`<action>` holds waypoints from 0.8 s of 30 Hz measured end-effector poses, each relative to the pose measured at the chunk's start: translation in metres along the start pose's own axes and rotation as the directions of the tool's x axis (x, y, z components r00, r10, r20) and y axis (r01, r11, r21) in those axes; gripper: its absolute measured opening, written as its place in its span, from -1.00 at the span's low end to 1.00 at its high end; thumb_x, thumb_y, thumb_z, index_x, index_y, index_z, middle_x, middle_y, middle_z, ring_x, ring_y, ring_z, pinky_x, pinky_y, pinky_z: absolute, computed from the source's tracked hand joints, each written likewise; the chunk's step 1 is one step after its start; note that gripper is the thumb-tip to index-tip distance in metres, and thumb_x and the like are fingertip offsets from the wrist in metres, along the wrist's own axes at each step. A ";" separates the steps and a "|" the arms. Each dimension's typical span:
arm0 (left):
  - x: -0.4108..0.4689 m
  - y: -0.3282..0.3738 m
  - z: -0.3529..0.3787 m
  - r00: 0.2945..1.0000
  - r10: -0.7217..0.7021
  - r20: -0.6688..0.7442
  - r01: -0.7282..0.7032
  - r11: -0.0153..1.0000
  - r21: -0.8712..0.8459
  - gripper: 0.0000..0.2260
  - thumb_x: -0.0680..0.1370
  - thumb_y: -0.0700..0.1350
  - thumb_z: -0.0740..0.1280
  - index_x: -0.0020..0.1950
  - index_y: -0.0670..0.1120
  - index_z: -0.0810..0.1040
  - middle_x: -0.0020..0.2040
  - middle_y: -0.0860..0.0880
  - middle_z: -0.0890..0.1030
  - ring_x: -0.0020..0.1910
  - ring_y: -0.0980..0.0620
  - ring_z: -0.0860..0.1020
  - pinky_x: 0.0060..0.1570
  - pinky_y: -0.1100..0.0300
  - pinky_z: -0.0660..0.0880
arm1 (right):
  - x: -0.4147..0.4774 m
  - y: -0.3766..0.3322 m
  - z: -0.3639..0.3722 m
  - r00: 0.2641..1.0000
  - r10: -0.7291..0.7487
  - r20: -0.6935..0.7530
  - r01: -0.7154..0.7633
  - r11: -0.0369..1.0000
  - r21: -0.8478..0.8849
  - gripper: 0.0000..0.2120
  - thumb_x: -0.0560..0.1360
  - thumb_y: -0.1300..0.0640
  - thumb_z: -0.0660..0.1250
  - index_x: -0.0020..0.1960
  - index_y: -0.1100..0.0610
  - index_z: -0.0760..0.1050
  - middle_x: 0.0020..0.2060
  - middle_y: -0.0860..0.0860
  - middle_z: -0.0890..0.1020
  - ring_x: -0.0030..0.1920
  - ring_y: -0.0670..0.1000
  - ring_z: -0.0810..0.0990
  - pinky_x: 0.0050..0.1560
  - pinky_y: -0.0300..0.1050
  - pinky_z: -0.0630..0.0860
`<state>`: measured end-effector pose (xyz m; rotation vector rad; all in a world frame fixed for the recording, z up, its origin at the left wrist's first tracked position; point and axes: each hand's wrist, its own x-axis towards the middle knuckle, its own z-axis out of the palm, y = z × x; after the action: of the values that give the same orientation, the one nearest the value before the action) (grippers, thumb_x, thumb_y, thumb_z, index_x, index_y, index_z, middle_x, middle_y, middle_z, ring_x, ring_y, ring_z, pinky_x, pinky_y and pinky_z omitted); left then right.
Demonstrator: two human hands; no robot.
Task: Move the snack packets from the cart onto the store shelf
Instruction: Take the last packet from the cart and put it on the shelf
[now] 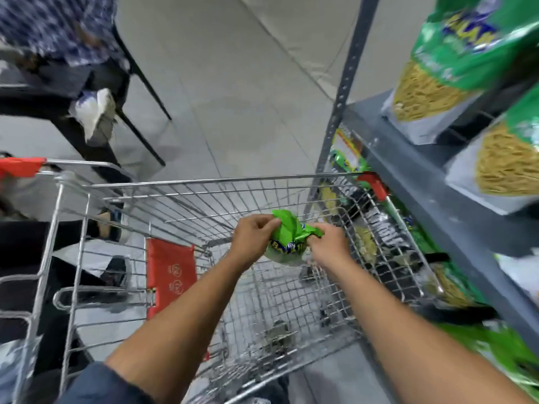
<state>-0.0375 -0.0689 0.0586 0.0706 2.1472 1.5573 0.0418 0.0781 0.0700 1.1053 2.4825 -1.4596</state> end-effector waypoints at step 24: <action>-0.353 0.192 0.241 0.643 0.669 0.372 -0.643 0.736 -0.214 -0.81 0.52 -0.11 0.39 -0.26 -0.16 0.67 -0.41 0.04 0.57 -0.37 0.15 0.45 -0.40 0.31 0.41 | -0.357 0.144 -0.317 0.696 0.027 -0.717 0.462 0.748 0.477 -0.72 0.30 -0.09 0.38 -0.20 0.14 0.56 -0.28 0.18 0.64 -0.22 0.02 0.51 -0.14 0.18 0.51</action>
<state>0.3274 0.0994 0.2997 1.1961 1.7806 1.7533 0.4863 0.1724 0.2751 1.7788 2.6953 -2.4884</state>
